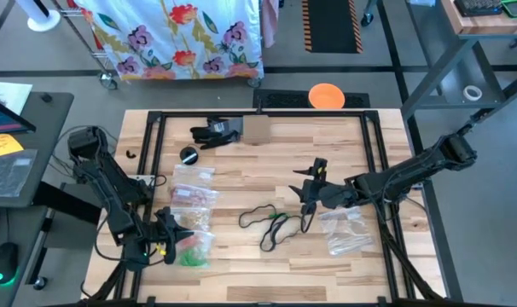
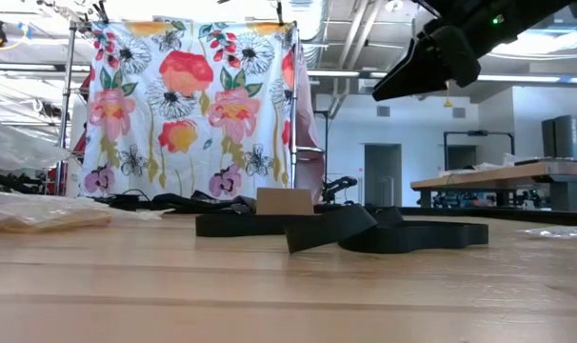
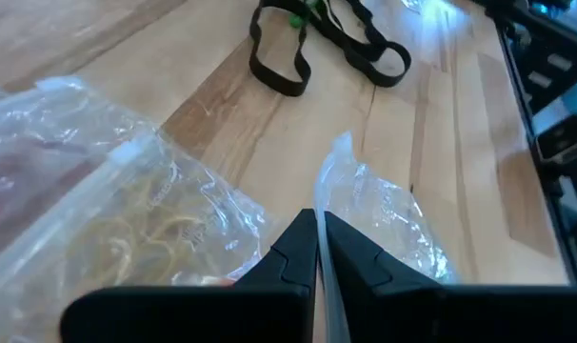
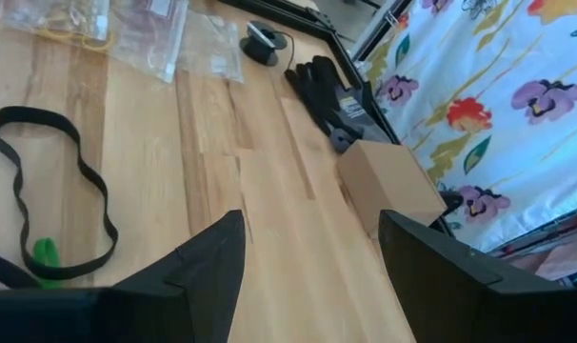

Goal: Sort rubber bands
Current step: Close the transparent zip bag

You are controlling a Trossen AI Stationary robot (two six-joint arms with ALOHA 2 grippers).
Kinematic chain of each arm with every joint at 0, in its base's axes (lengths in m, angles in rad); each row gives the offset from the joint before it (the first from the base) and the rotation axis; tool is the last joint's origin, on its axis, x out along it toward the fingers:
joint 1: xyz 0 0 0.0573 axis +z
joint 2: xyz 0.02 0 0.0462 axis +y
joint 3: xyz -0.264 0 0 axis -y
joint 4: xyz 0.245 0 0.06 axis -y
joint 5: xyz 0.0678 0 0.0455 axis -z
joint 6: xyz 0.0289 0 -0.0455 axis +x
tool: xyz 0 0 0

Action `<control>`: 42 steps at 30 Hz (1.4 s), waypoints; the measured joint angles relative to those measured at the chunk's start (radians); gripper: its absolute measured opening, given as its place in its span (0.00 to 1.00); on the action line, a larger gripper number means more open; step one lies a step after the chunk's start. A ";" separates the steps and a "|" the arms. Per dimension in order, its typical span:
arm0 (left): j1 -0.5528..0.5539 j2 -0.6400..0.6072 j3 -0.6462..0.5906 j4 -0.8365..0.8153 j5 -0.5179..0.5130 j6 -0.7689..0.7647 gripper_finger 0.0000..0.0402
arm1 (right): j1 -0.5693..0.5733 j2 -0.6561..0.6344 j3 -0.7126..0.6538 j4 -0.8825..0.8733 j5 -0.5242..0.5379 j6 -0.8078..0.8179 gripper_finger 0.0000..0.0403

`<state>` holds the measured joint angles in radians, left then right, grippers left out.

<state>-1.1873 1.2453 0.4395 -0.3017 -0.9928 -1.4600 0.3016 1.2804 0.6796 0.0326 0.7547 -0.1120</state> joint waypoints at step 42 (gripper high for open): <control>0.220 -0.126 0.123 -0.410 0.348 -0.114 0.30 | -0.001 0.000 0.000 -0.004 0.001 -0.001 0.58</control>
<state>-0.9675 1.1192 0.5625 -0.7119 -0.6446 -1.5739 0.3008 1.2804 0.6796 0.0287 0.7554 -0.1127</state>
